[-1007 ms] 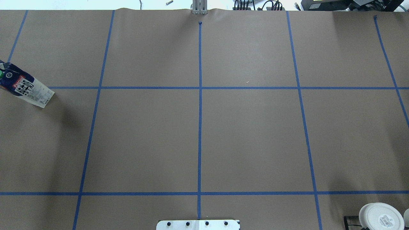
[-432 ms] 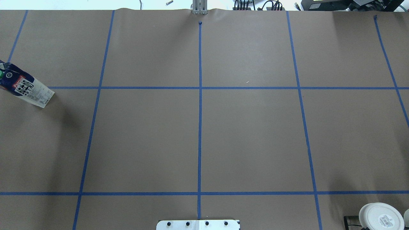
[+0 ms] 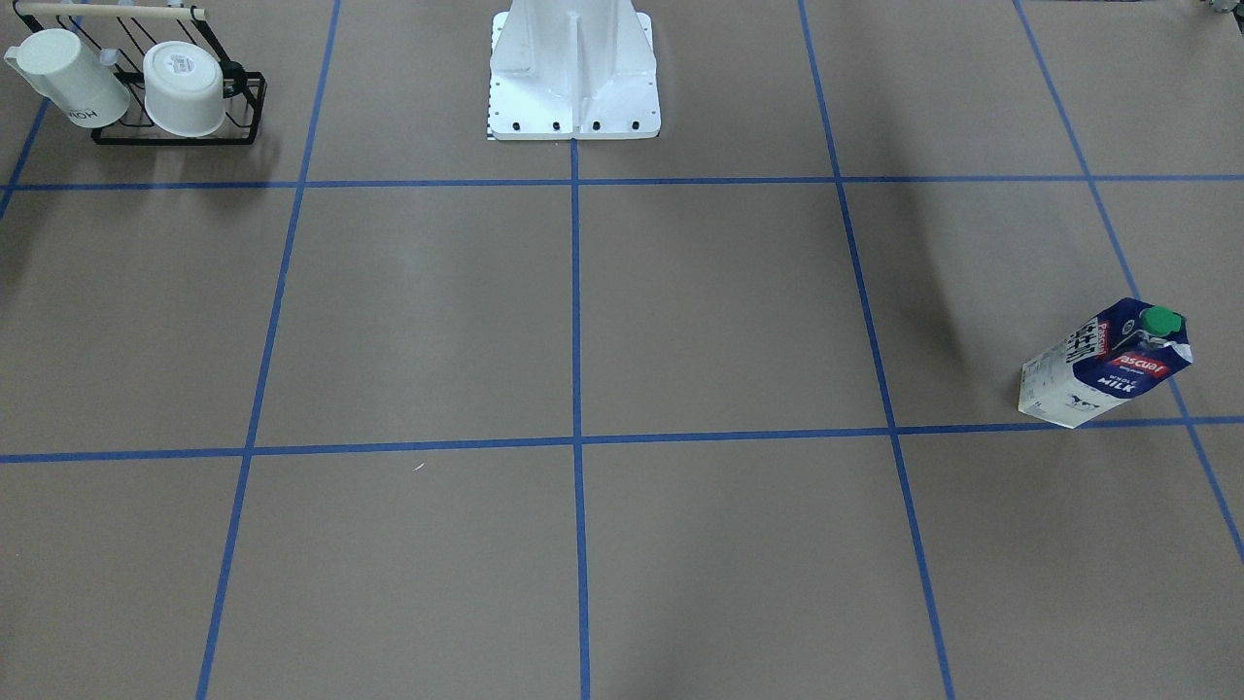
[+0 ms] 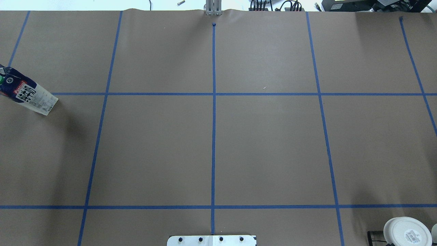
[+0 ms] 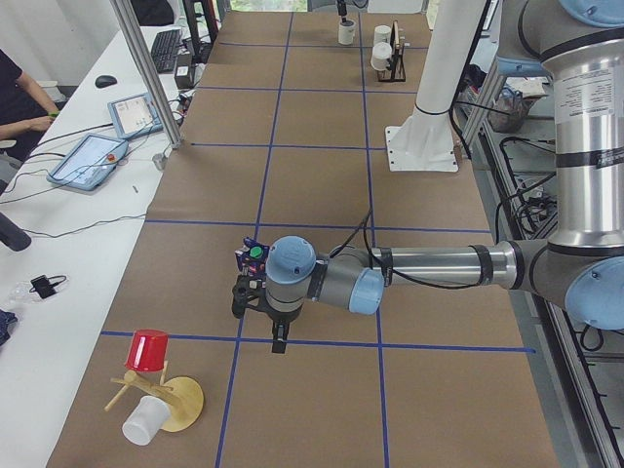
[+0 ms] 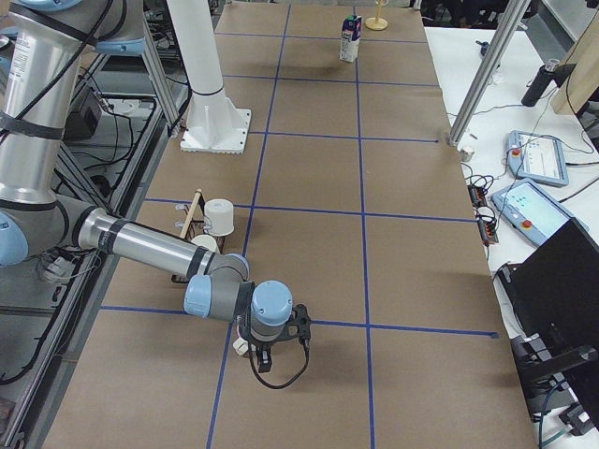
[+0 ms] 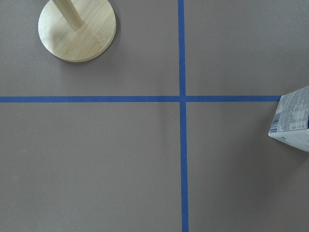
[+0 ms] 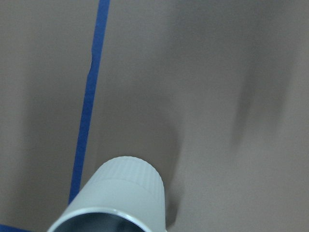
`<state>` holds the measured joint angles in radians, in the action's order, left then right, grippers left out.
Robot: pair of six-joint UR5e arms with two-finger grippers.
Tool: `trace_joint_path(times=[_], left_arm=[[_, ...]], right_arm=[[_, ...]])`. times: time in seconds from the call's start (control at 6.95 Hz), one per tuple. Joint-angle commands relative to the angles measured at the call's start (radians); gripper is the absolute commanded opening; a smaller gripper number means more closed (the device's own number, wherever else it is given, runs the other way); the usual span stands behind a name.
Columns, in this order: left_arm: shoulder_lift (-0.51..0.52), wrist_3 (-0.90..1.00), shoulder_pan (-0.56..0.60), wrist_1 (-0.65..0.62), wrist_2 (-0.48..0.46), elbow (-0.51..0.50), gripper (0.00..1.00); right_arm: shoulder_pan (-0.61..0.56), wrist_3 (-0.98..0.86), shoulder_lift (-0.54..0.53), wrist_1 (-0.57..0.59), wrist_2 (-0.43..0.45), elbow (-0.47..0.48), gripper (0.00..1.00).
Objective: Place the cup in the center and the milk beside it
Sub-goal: 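Grasp the white mug with the right gripper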
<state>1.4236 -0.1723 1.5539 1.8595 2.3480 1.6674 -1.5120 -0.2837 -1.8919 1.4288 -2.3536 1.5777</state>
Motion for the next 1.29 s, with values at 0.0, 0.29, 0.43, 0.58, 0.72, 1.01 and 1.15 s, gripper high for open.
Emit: trace_joint_path(times=[0.0,0.29,0.43,0.58,0.72,1.01,1.15], left_arm=[[0.000,0.002,0.000,0.001,-0.001,-0.001,0.98],[0.000,0.002,0.000,0.003,-0.001,-0.001,0.98],[0.000,0.002,0.000,0.003,0.000,0.000,0.98],[0.000,0.002,0.000,0.003,0.000,0.003,0.98],[0.000,0.001,0.000,0.001,0.000,0.003,0.98],[0.000,-0.001,0.000,-0.005,0.020,0.005,0.98],[0.000,-0.003,0.000,-0.006,0.060,0.003,0.98]], right_arm=[[0.024,0.003,0.000,0.001,-0.027,-0.011,1.00],[0.030,0.003,0.002,-0.001,-0.053,-0.043,0.51],[0.030,0.003,0.002,-0.026,-0.076,-0.051,0.01],[0.032,0.003,0.007,-0.037,-0.072,-0.050,0.00],[0.032,0.001,0.013,-0.047,-0.075,-0.042,0.00],[0.026,0.015,0.036,-0.054,-0.116,0.017,0.00],[0.016,0.020,0.080,-0.026,-0.122,0.043,0.00]])
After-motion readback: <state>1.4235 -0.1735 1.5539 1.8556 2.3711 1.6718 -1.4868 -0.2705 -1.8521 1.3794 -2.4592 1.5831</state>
